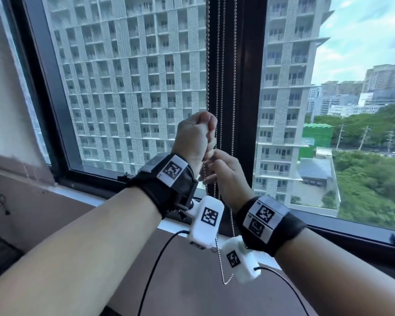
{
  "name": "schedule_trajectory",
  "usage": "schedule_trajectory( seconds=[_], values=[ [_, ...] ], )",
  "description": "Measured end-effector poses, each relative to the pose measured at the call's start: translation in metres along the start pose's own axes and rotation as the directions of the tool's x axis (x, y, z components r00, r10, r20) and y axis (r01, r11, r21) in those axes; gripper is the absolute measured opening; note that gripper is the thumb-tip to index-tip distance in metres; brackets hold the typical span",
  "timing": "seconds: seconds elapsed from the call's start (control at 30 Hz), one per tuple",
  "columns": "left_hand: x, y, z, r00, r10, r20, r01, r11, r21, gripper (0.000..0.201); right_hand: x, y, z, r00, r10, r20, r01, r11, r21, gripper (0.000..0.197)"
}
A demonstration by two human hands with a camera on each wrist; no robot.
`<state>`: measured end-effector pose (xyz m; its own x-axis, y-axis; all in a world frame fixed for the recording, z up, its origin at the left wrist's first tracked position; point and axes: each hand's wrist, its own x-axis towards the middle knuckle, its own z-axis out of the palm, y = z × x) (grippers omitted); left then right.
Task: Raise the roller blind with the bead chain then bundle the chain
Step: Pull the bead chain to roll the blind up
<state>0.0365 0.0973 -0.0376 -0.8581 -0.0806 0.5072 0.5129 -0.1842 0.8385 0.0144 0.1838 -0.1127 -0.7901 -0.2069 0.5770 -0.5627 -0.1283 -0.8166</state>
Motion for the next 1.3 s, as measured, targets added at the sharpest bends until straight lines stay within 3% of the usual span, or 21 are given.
schedule_trajectory(
  seconds=[0.2, 0.33, 0.47, 0.6, 0.8, 0.87, 1.03, 1.13, 1.3],
  values=[
    [-0.012, -0.016, -0.008, 0.999, -0.035, -0.022, 0.036, 0.998, 0.057, 0.039, 0.024, -0.033, -0.007, 0.993, -0.098, -0.062, 0.099, 0.995, 0.021, 0.036],
    [-0.025, -0.033, -0.013, 0.996, -0.093, -0.014, 0.094, 0.992, 0.081, 0.04, 0.039, -0.066, -0.005, 0.988, -0.145, -0.058, 0.146, 0.989, 0.002, 0.033],
    [-0.044, -0.056, -0.019, 0.991, -0.137, -0.003, 0.135, 0.978, 0.16, 0.039, 0.052, -0.088, 0.003, 0.997, -0.076, 0.014, 0.076, 0.996, 0.047, 0.028],
    [-0.054, -0.074, -0.024, 0.993, -0.115, -0.002, 0.112, 0.964, 0.241, 0.047, 0.054, -0.081, 0.014, 1.0, 0.0, 0.022, -0.002, 0.996, 0.085, 0.039],
    [-0.051, -0.062, -0.028, 0.985, -0.165, 0.046, 0.154, 0.973, 0.172, 0.052, 0.05, -0.076, 0.023, 0.996, -0.079, -0.045, 0.084, 0.989, 0.125, 0.041],
    [-0.047, -0.056, -0.032, 0.982, -0.182, 0.051, 0.173, 0.975, 0.136, 0.046, 0.049, -0.074, 0.023, 0.993, -0.108, -0.057, 0.113, 0.99, 0.089, 0.043],
    [-0.033, -0.037, -0.03, 0.997, -0.074, 0.0, 0.073, 0.989, 0.127, 0.024, 0.042, -0.058, 0.021, 0.988, -0.131, -0.083, 0.133, 0.991, 0.021, 0.043],
    [-0.023, -0.025, -0.025, 0.995, -0.042, -0.086, 0.05, 0.995, 0.09, 0.029, 0.035, -0.046, 0.02, 0.99, -0.128, -0.066, 0.13, 0.991, 0.013, 0.041],
    [-0.005, -0.002, -0.012, 0.997, -0.014, -0.078, 0.012, 0.999, -0.032, 0.041, 0.023, -0.032, 0.016, 0.987, -0.137, -0.084, 0.142, 0.988, 0.056, 0.044]
  ],
)
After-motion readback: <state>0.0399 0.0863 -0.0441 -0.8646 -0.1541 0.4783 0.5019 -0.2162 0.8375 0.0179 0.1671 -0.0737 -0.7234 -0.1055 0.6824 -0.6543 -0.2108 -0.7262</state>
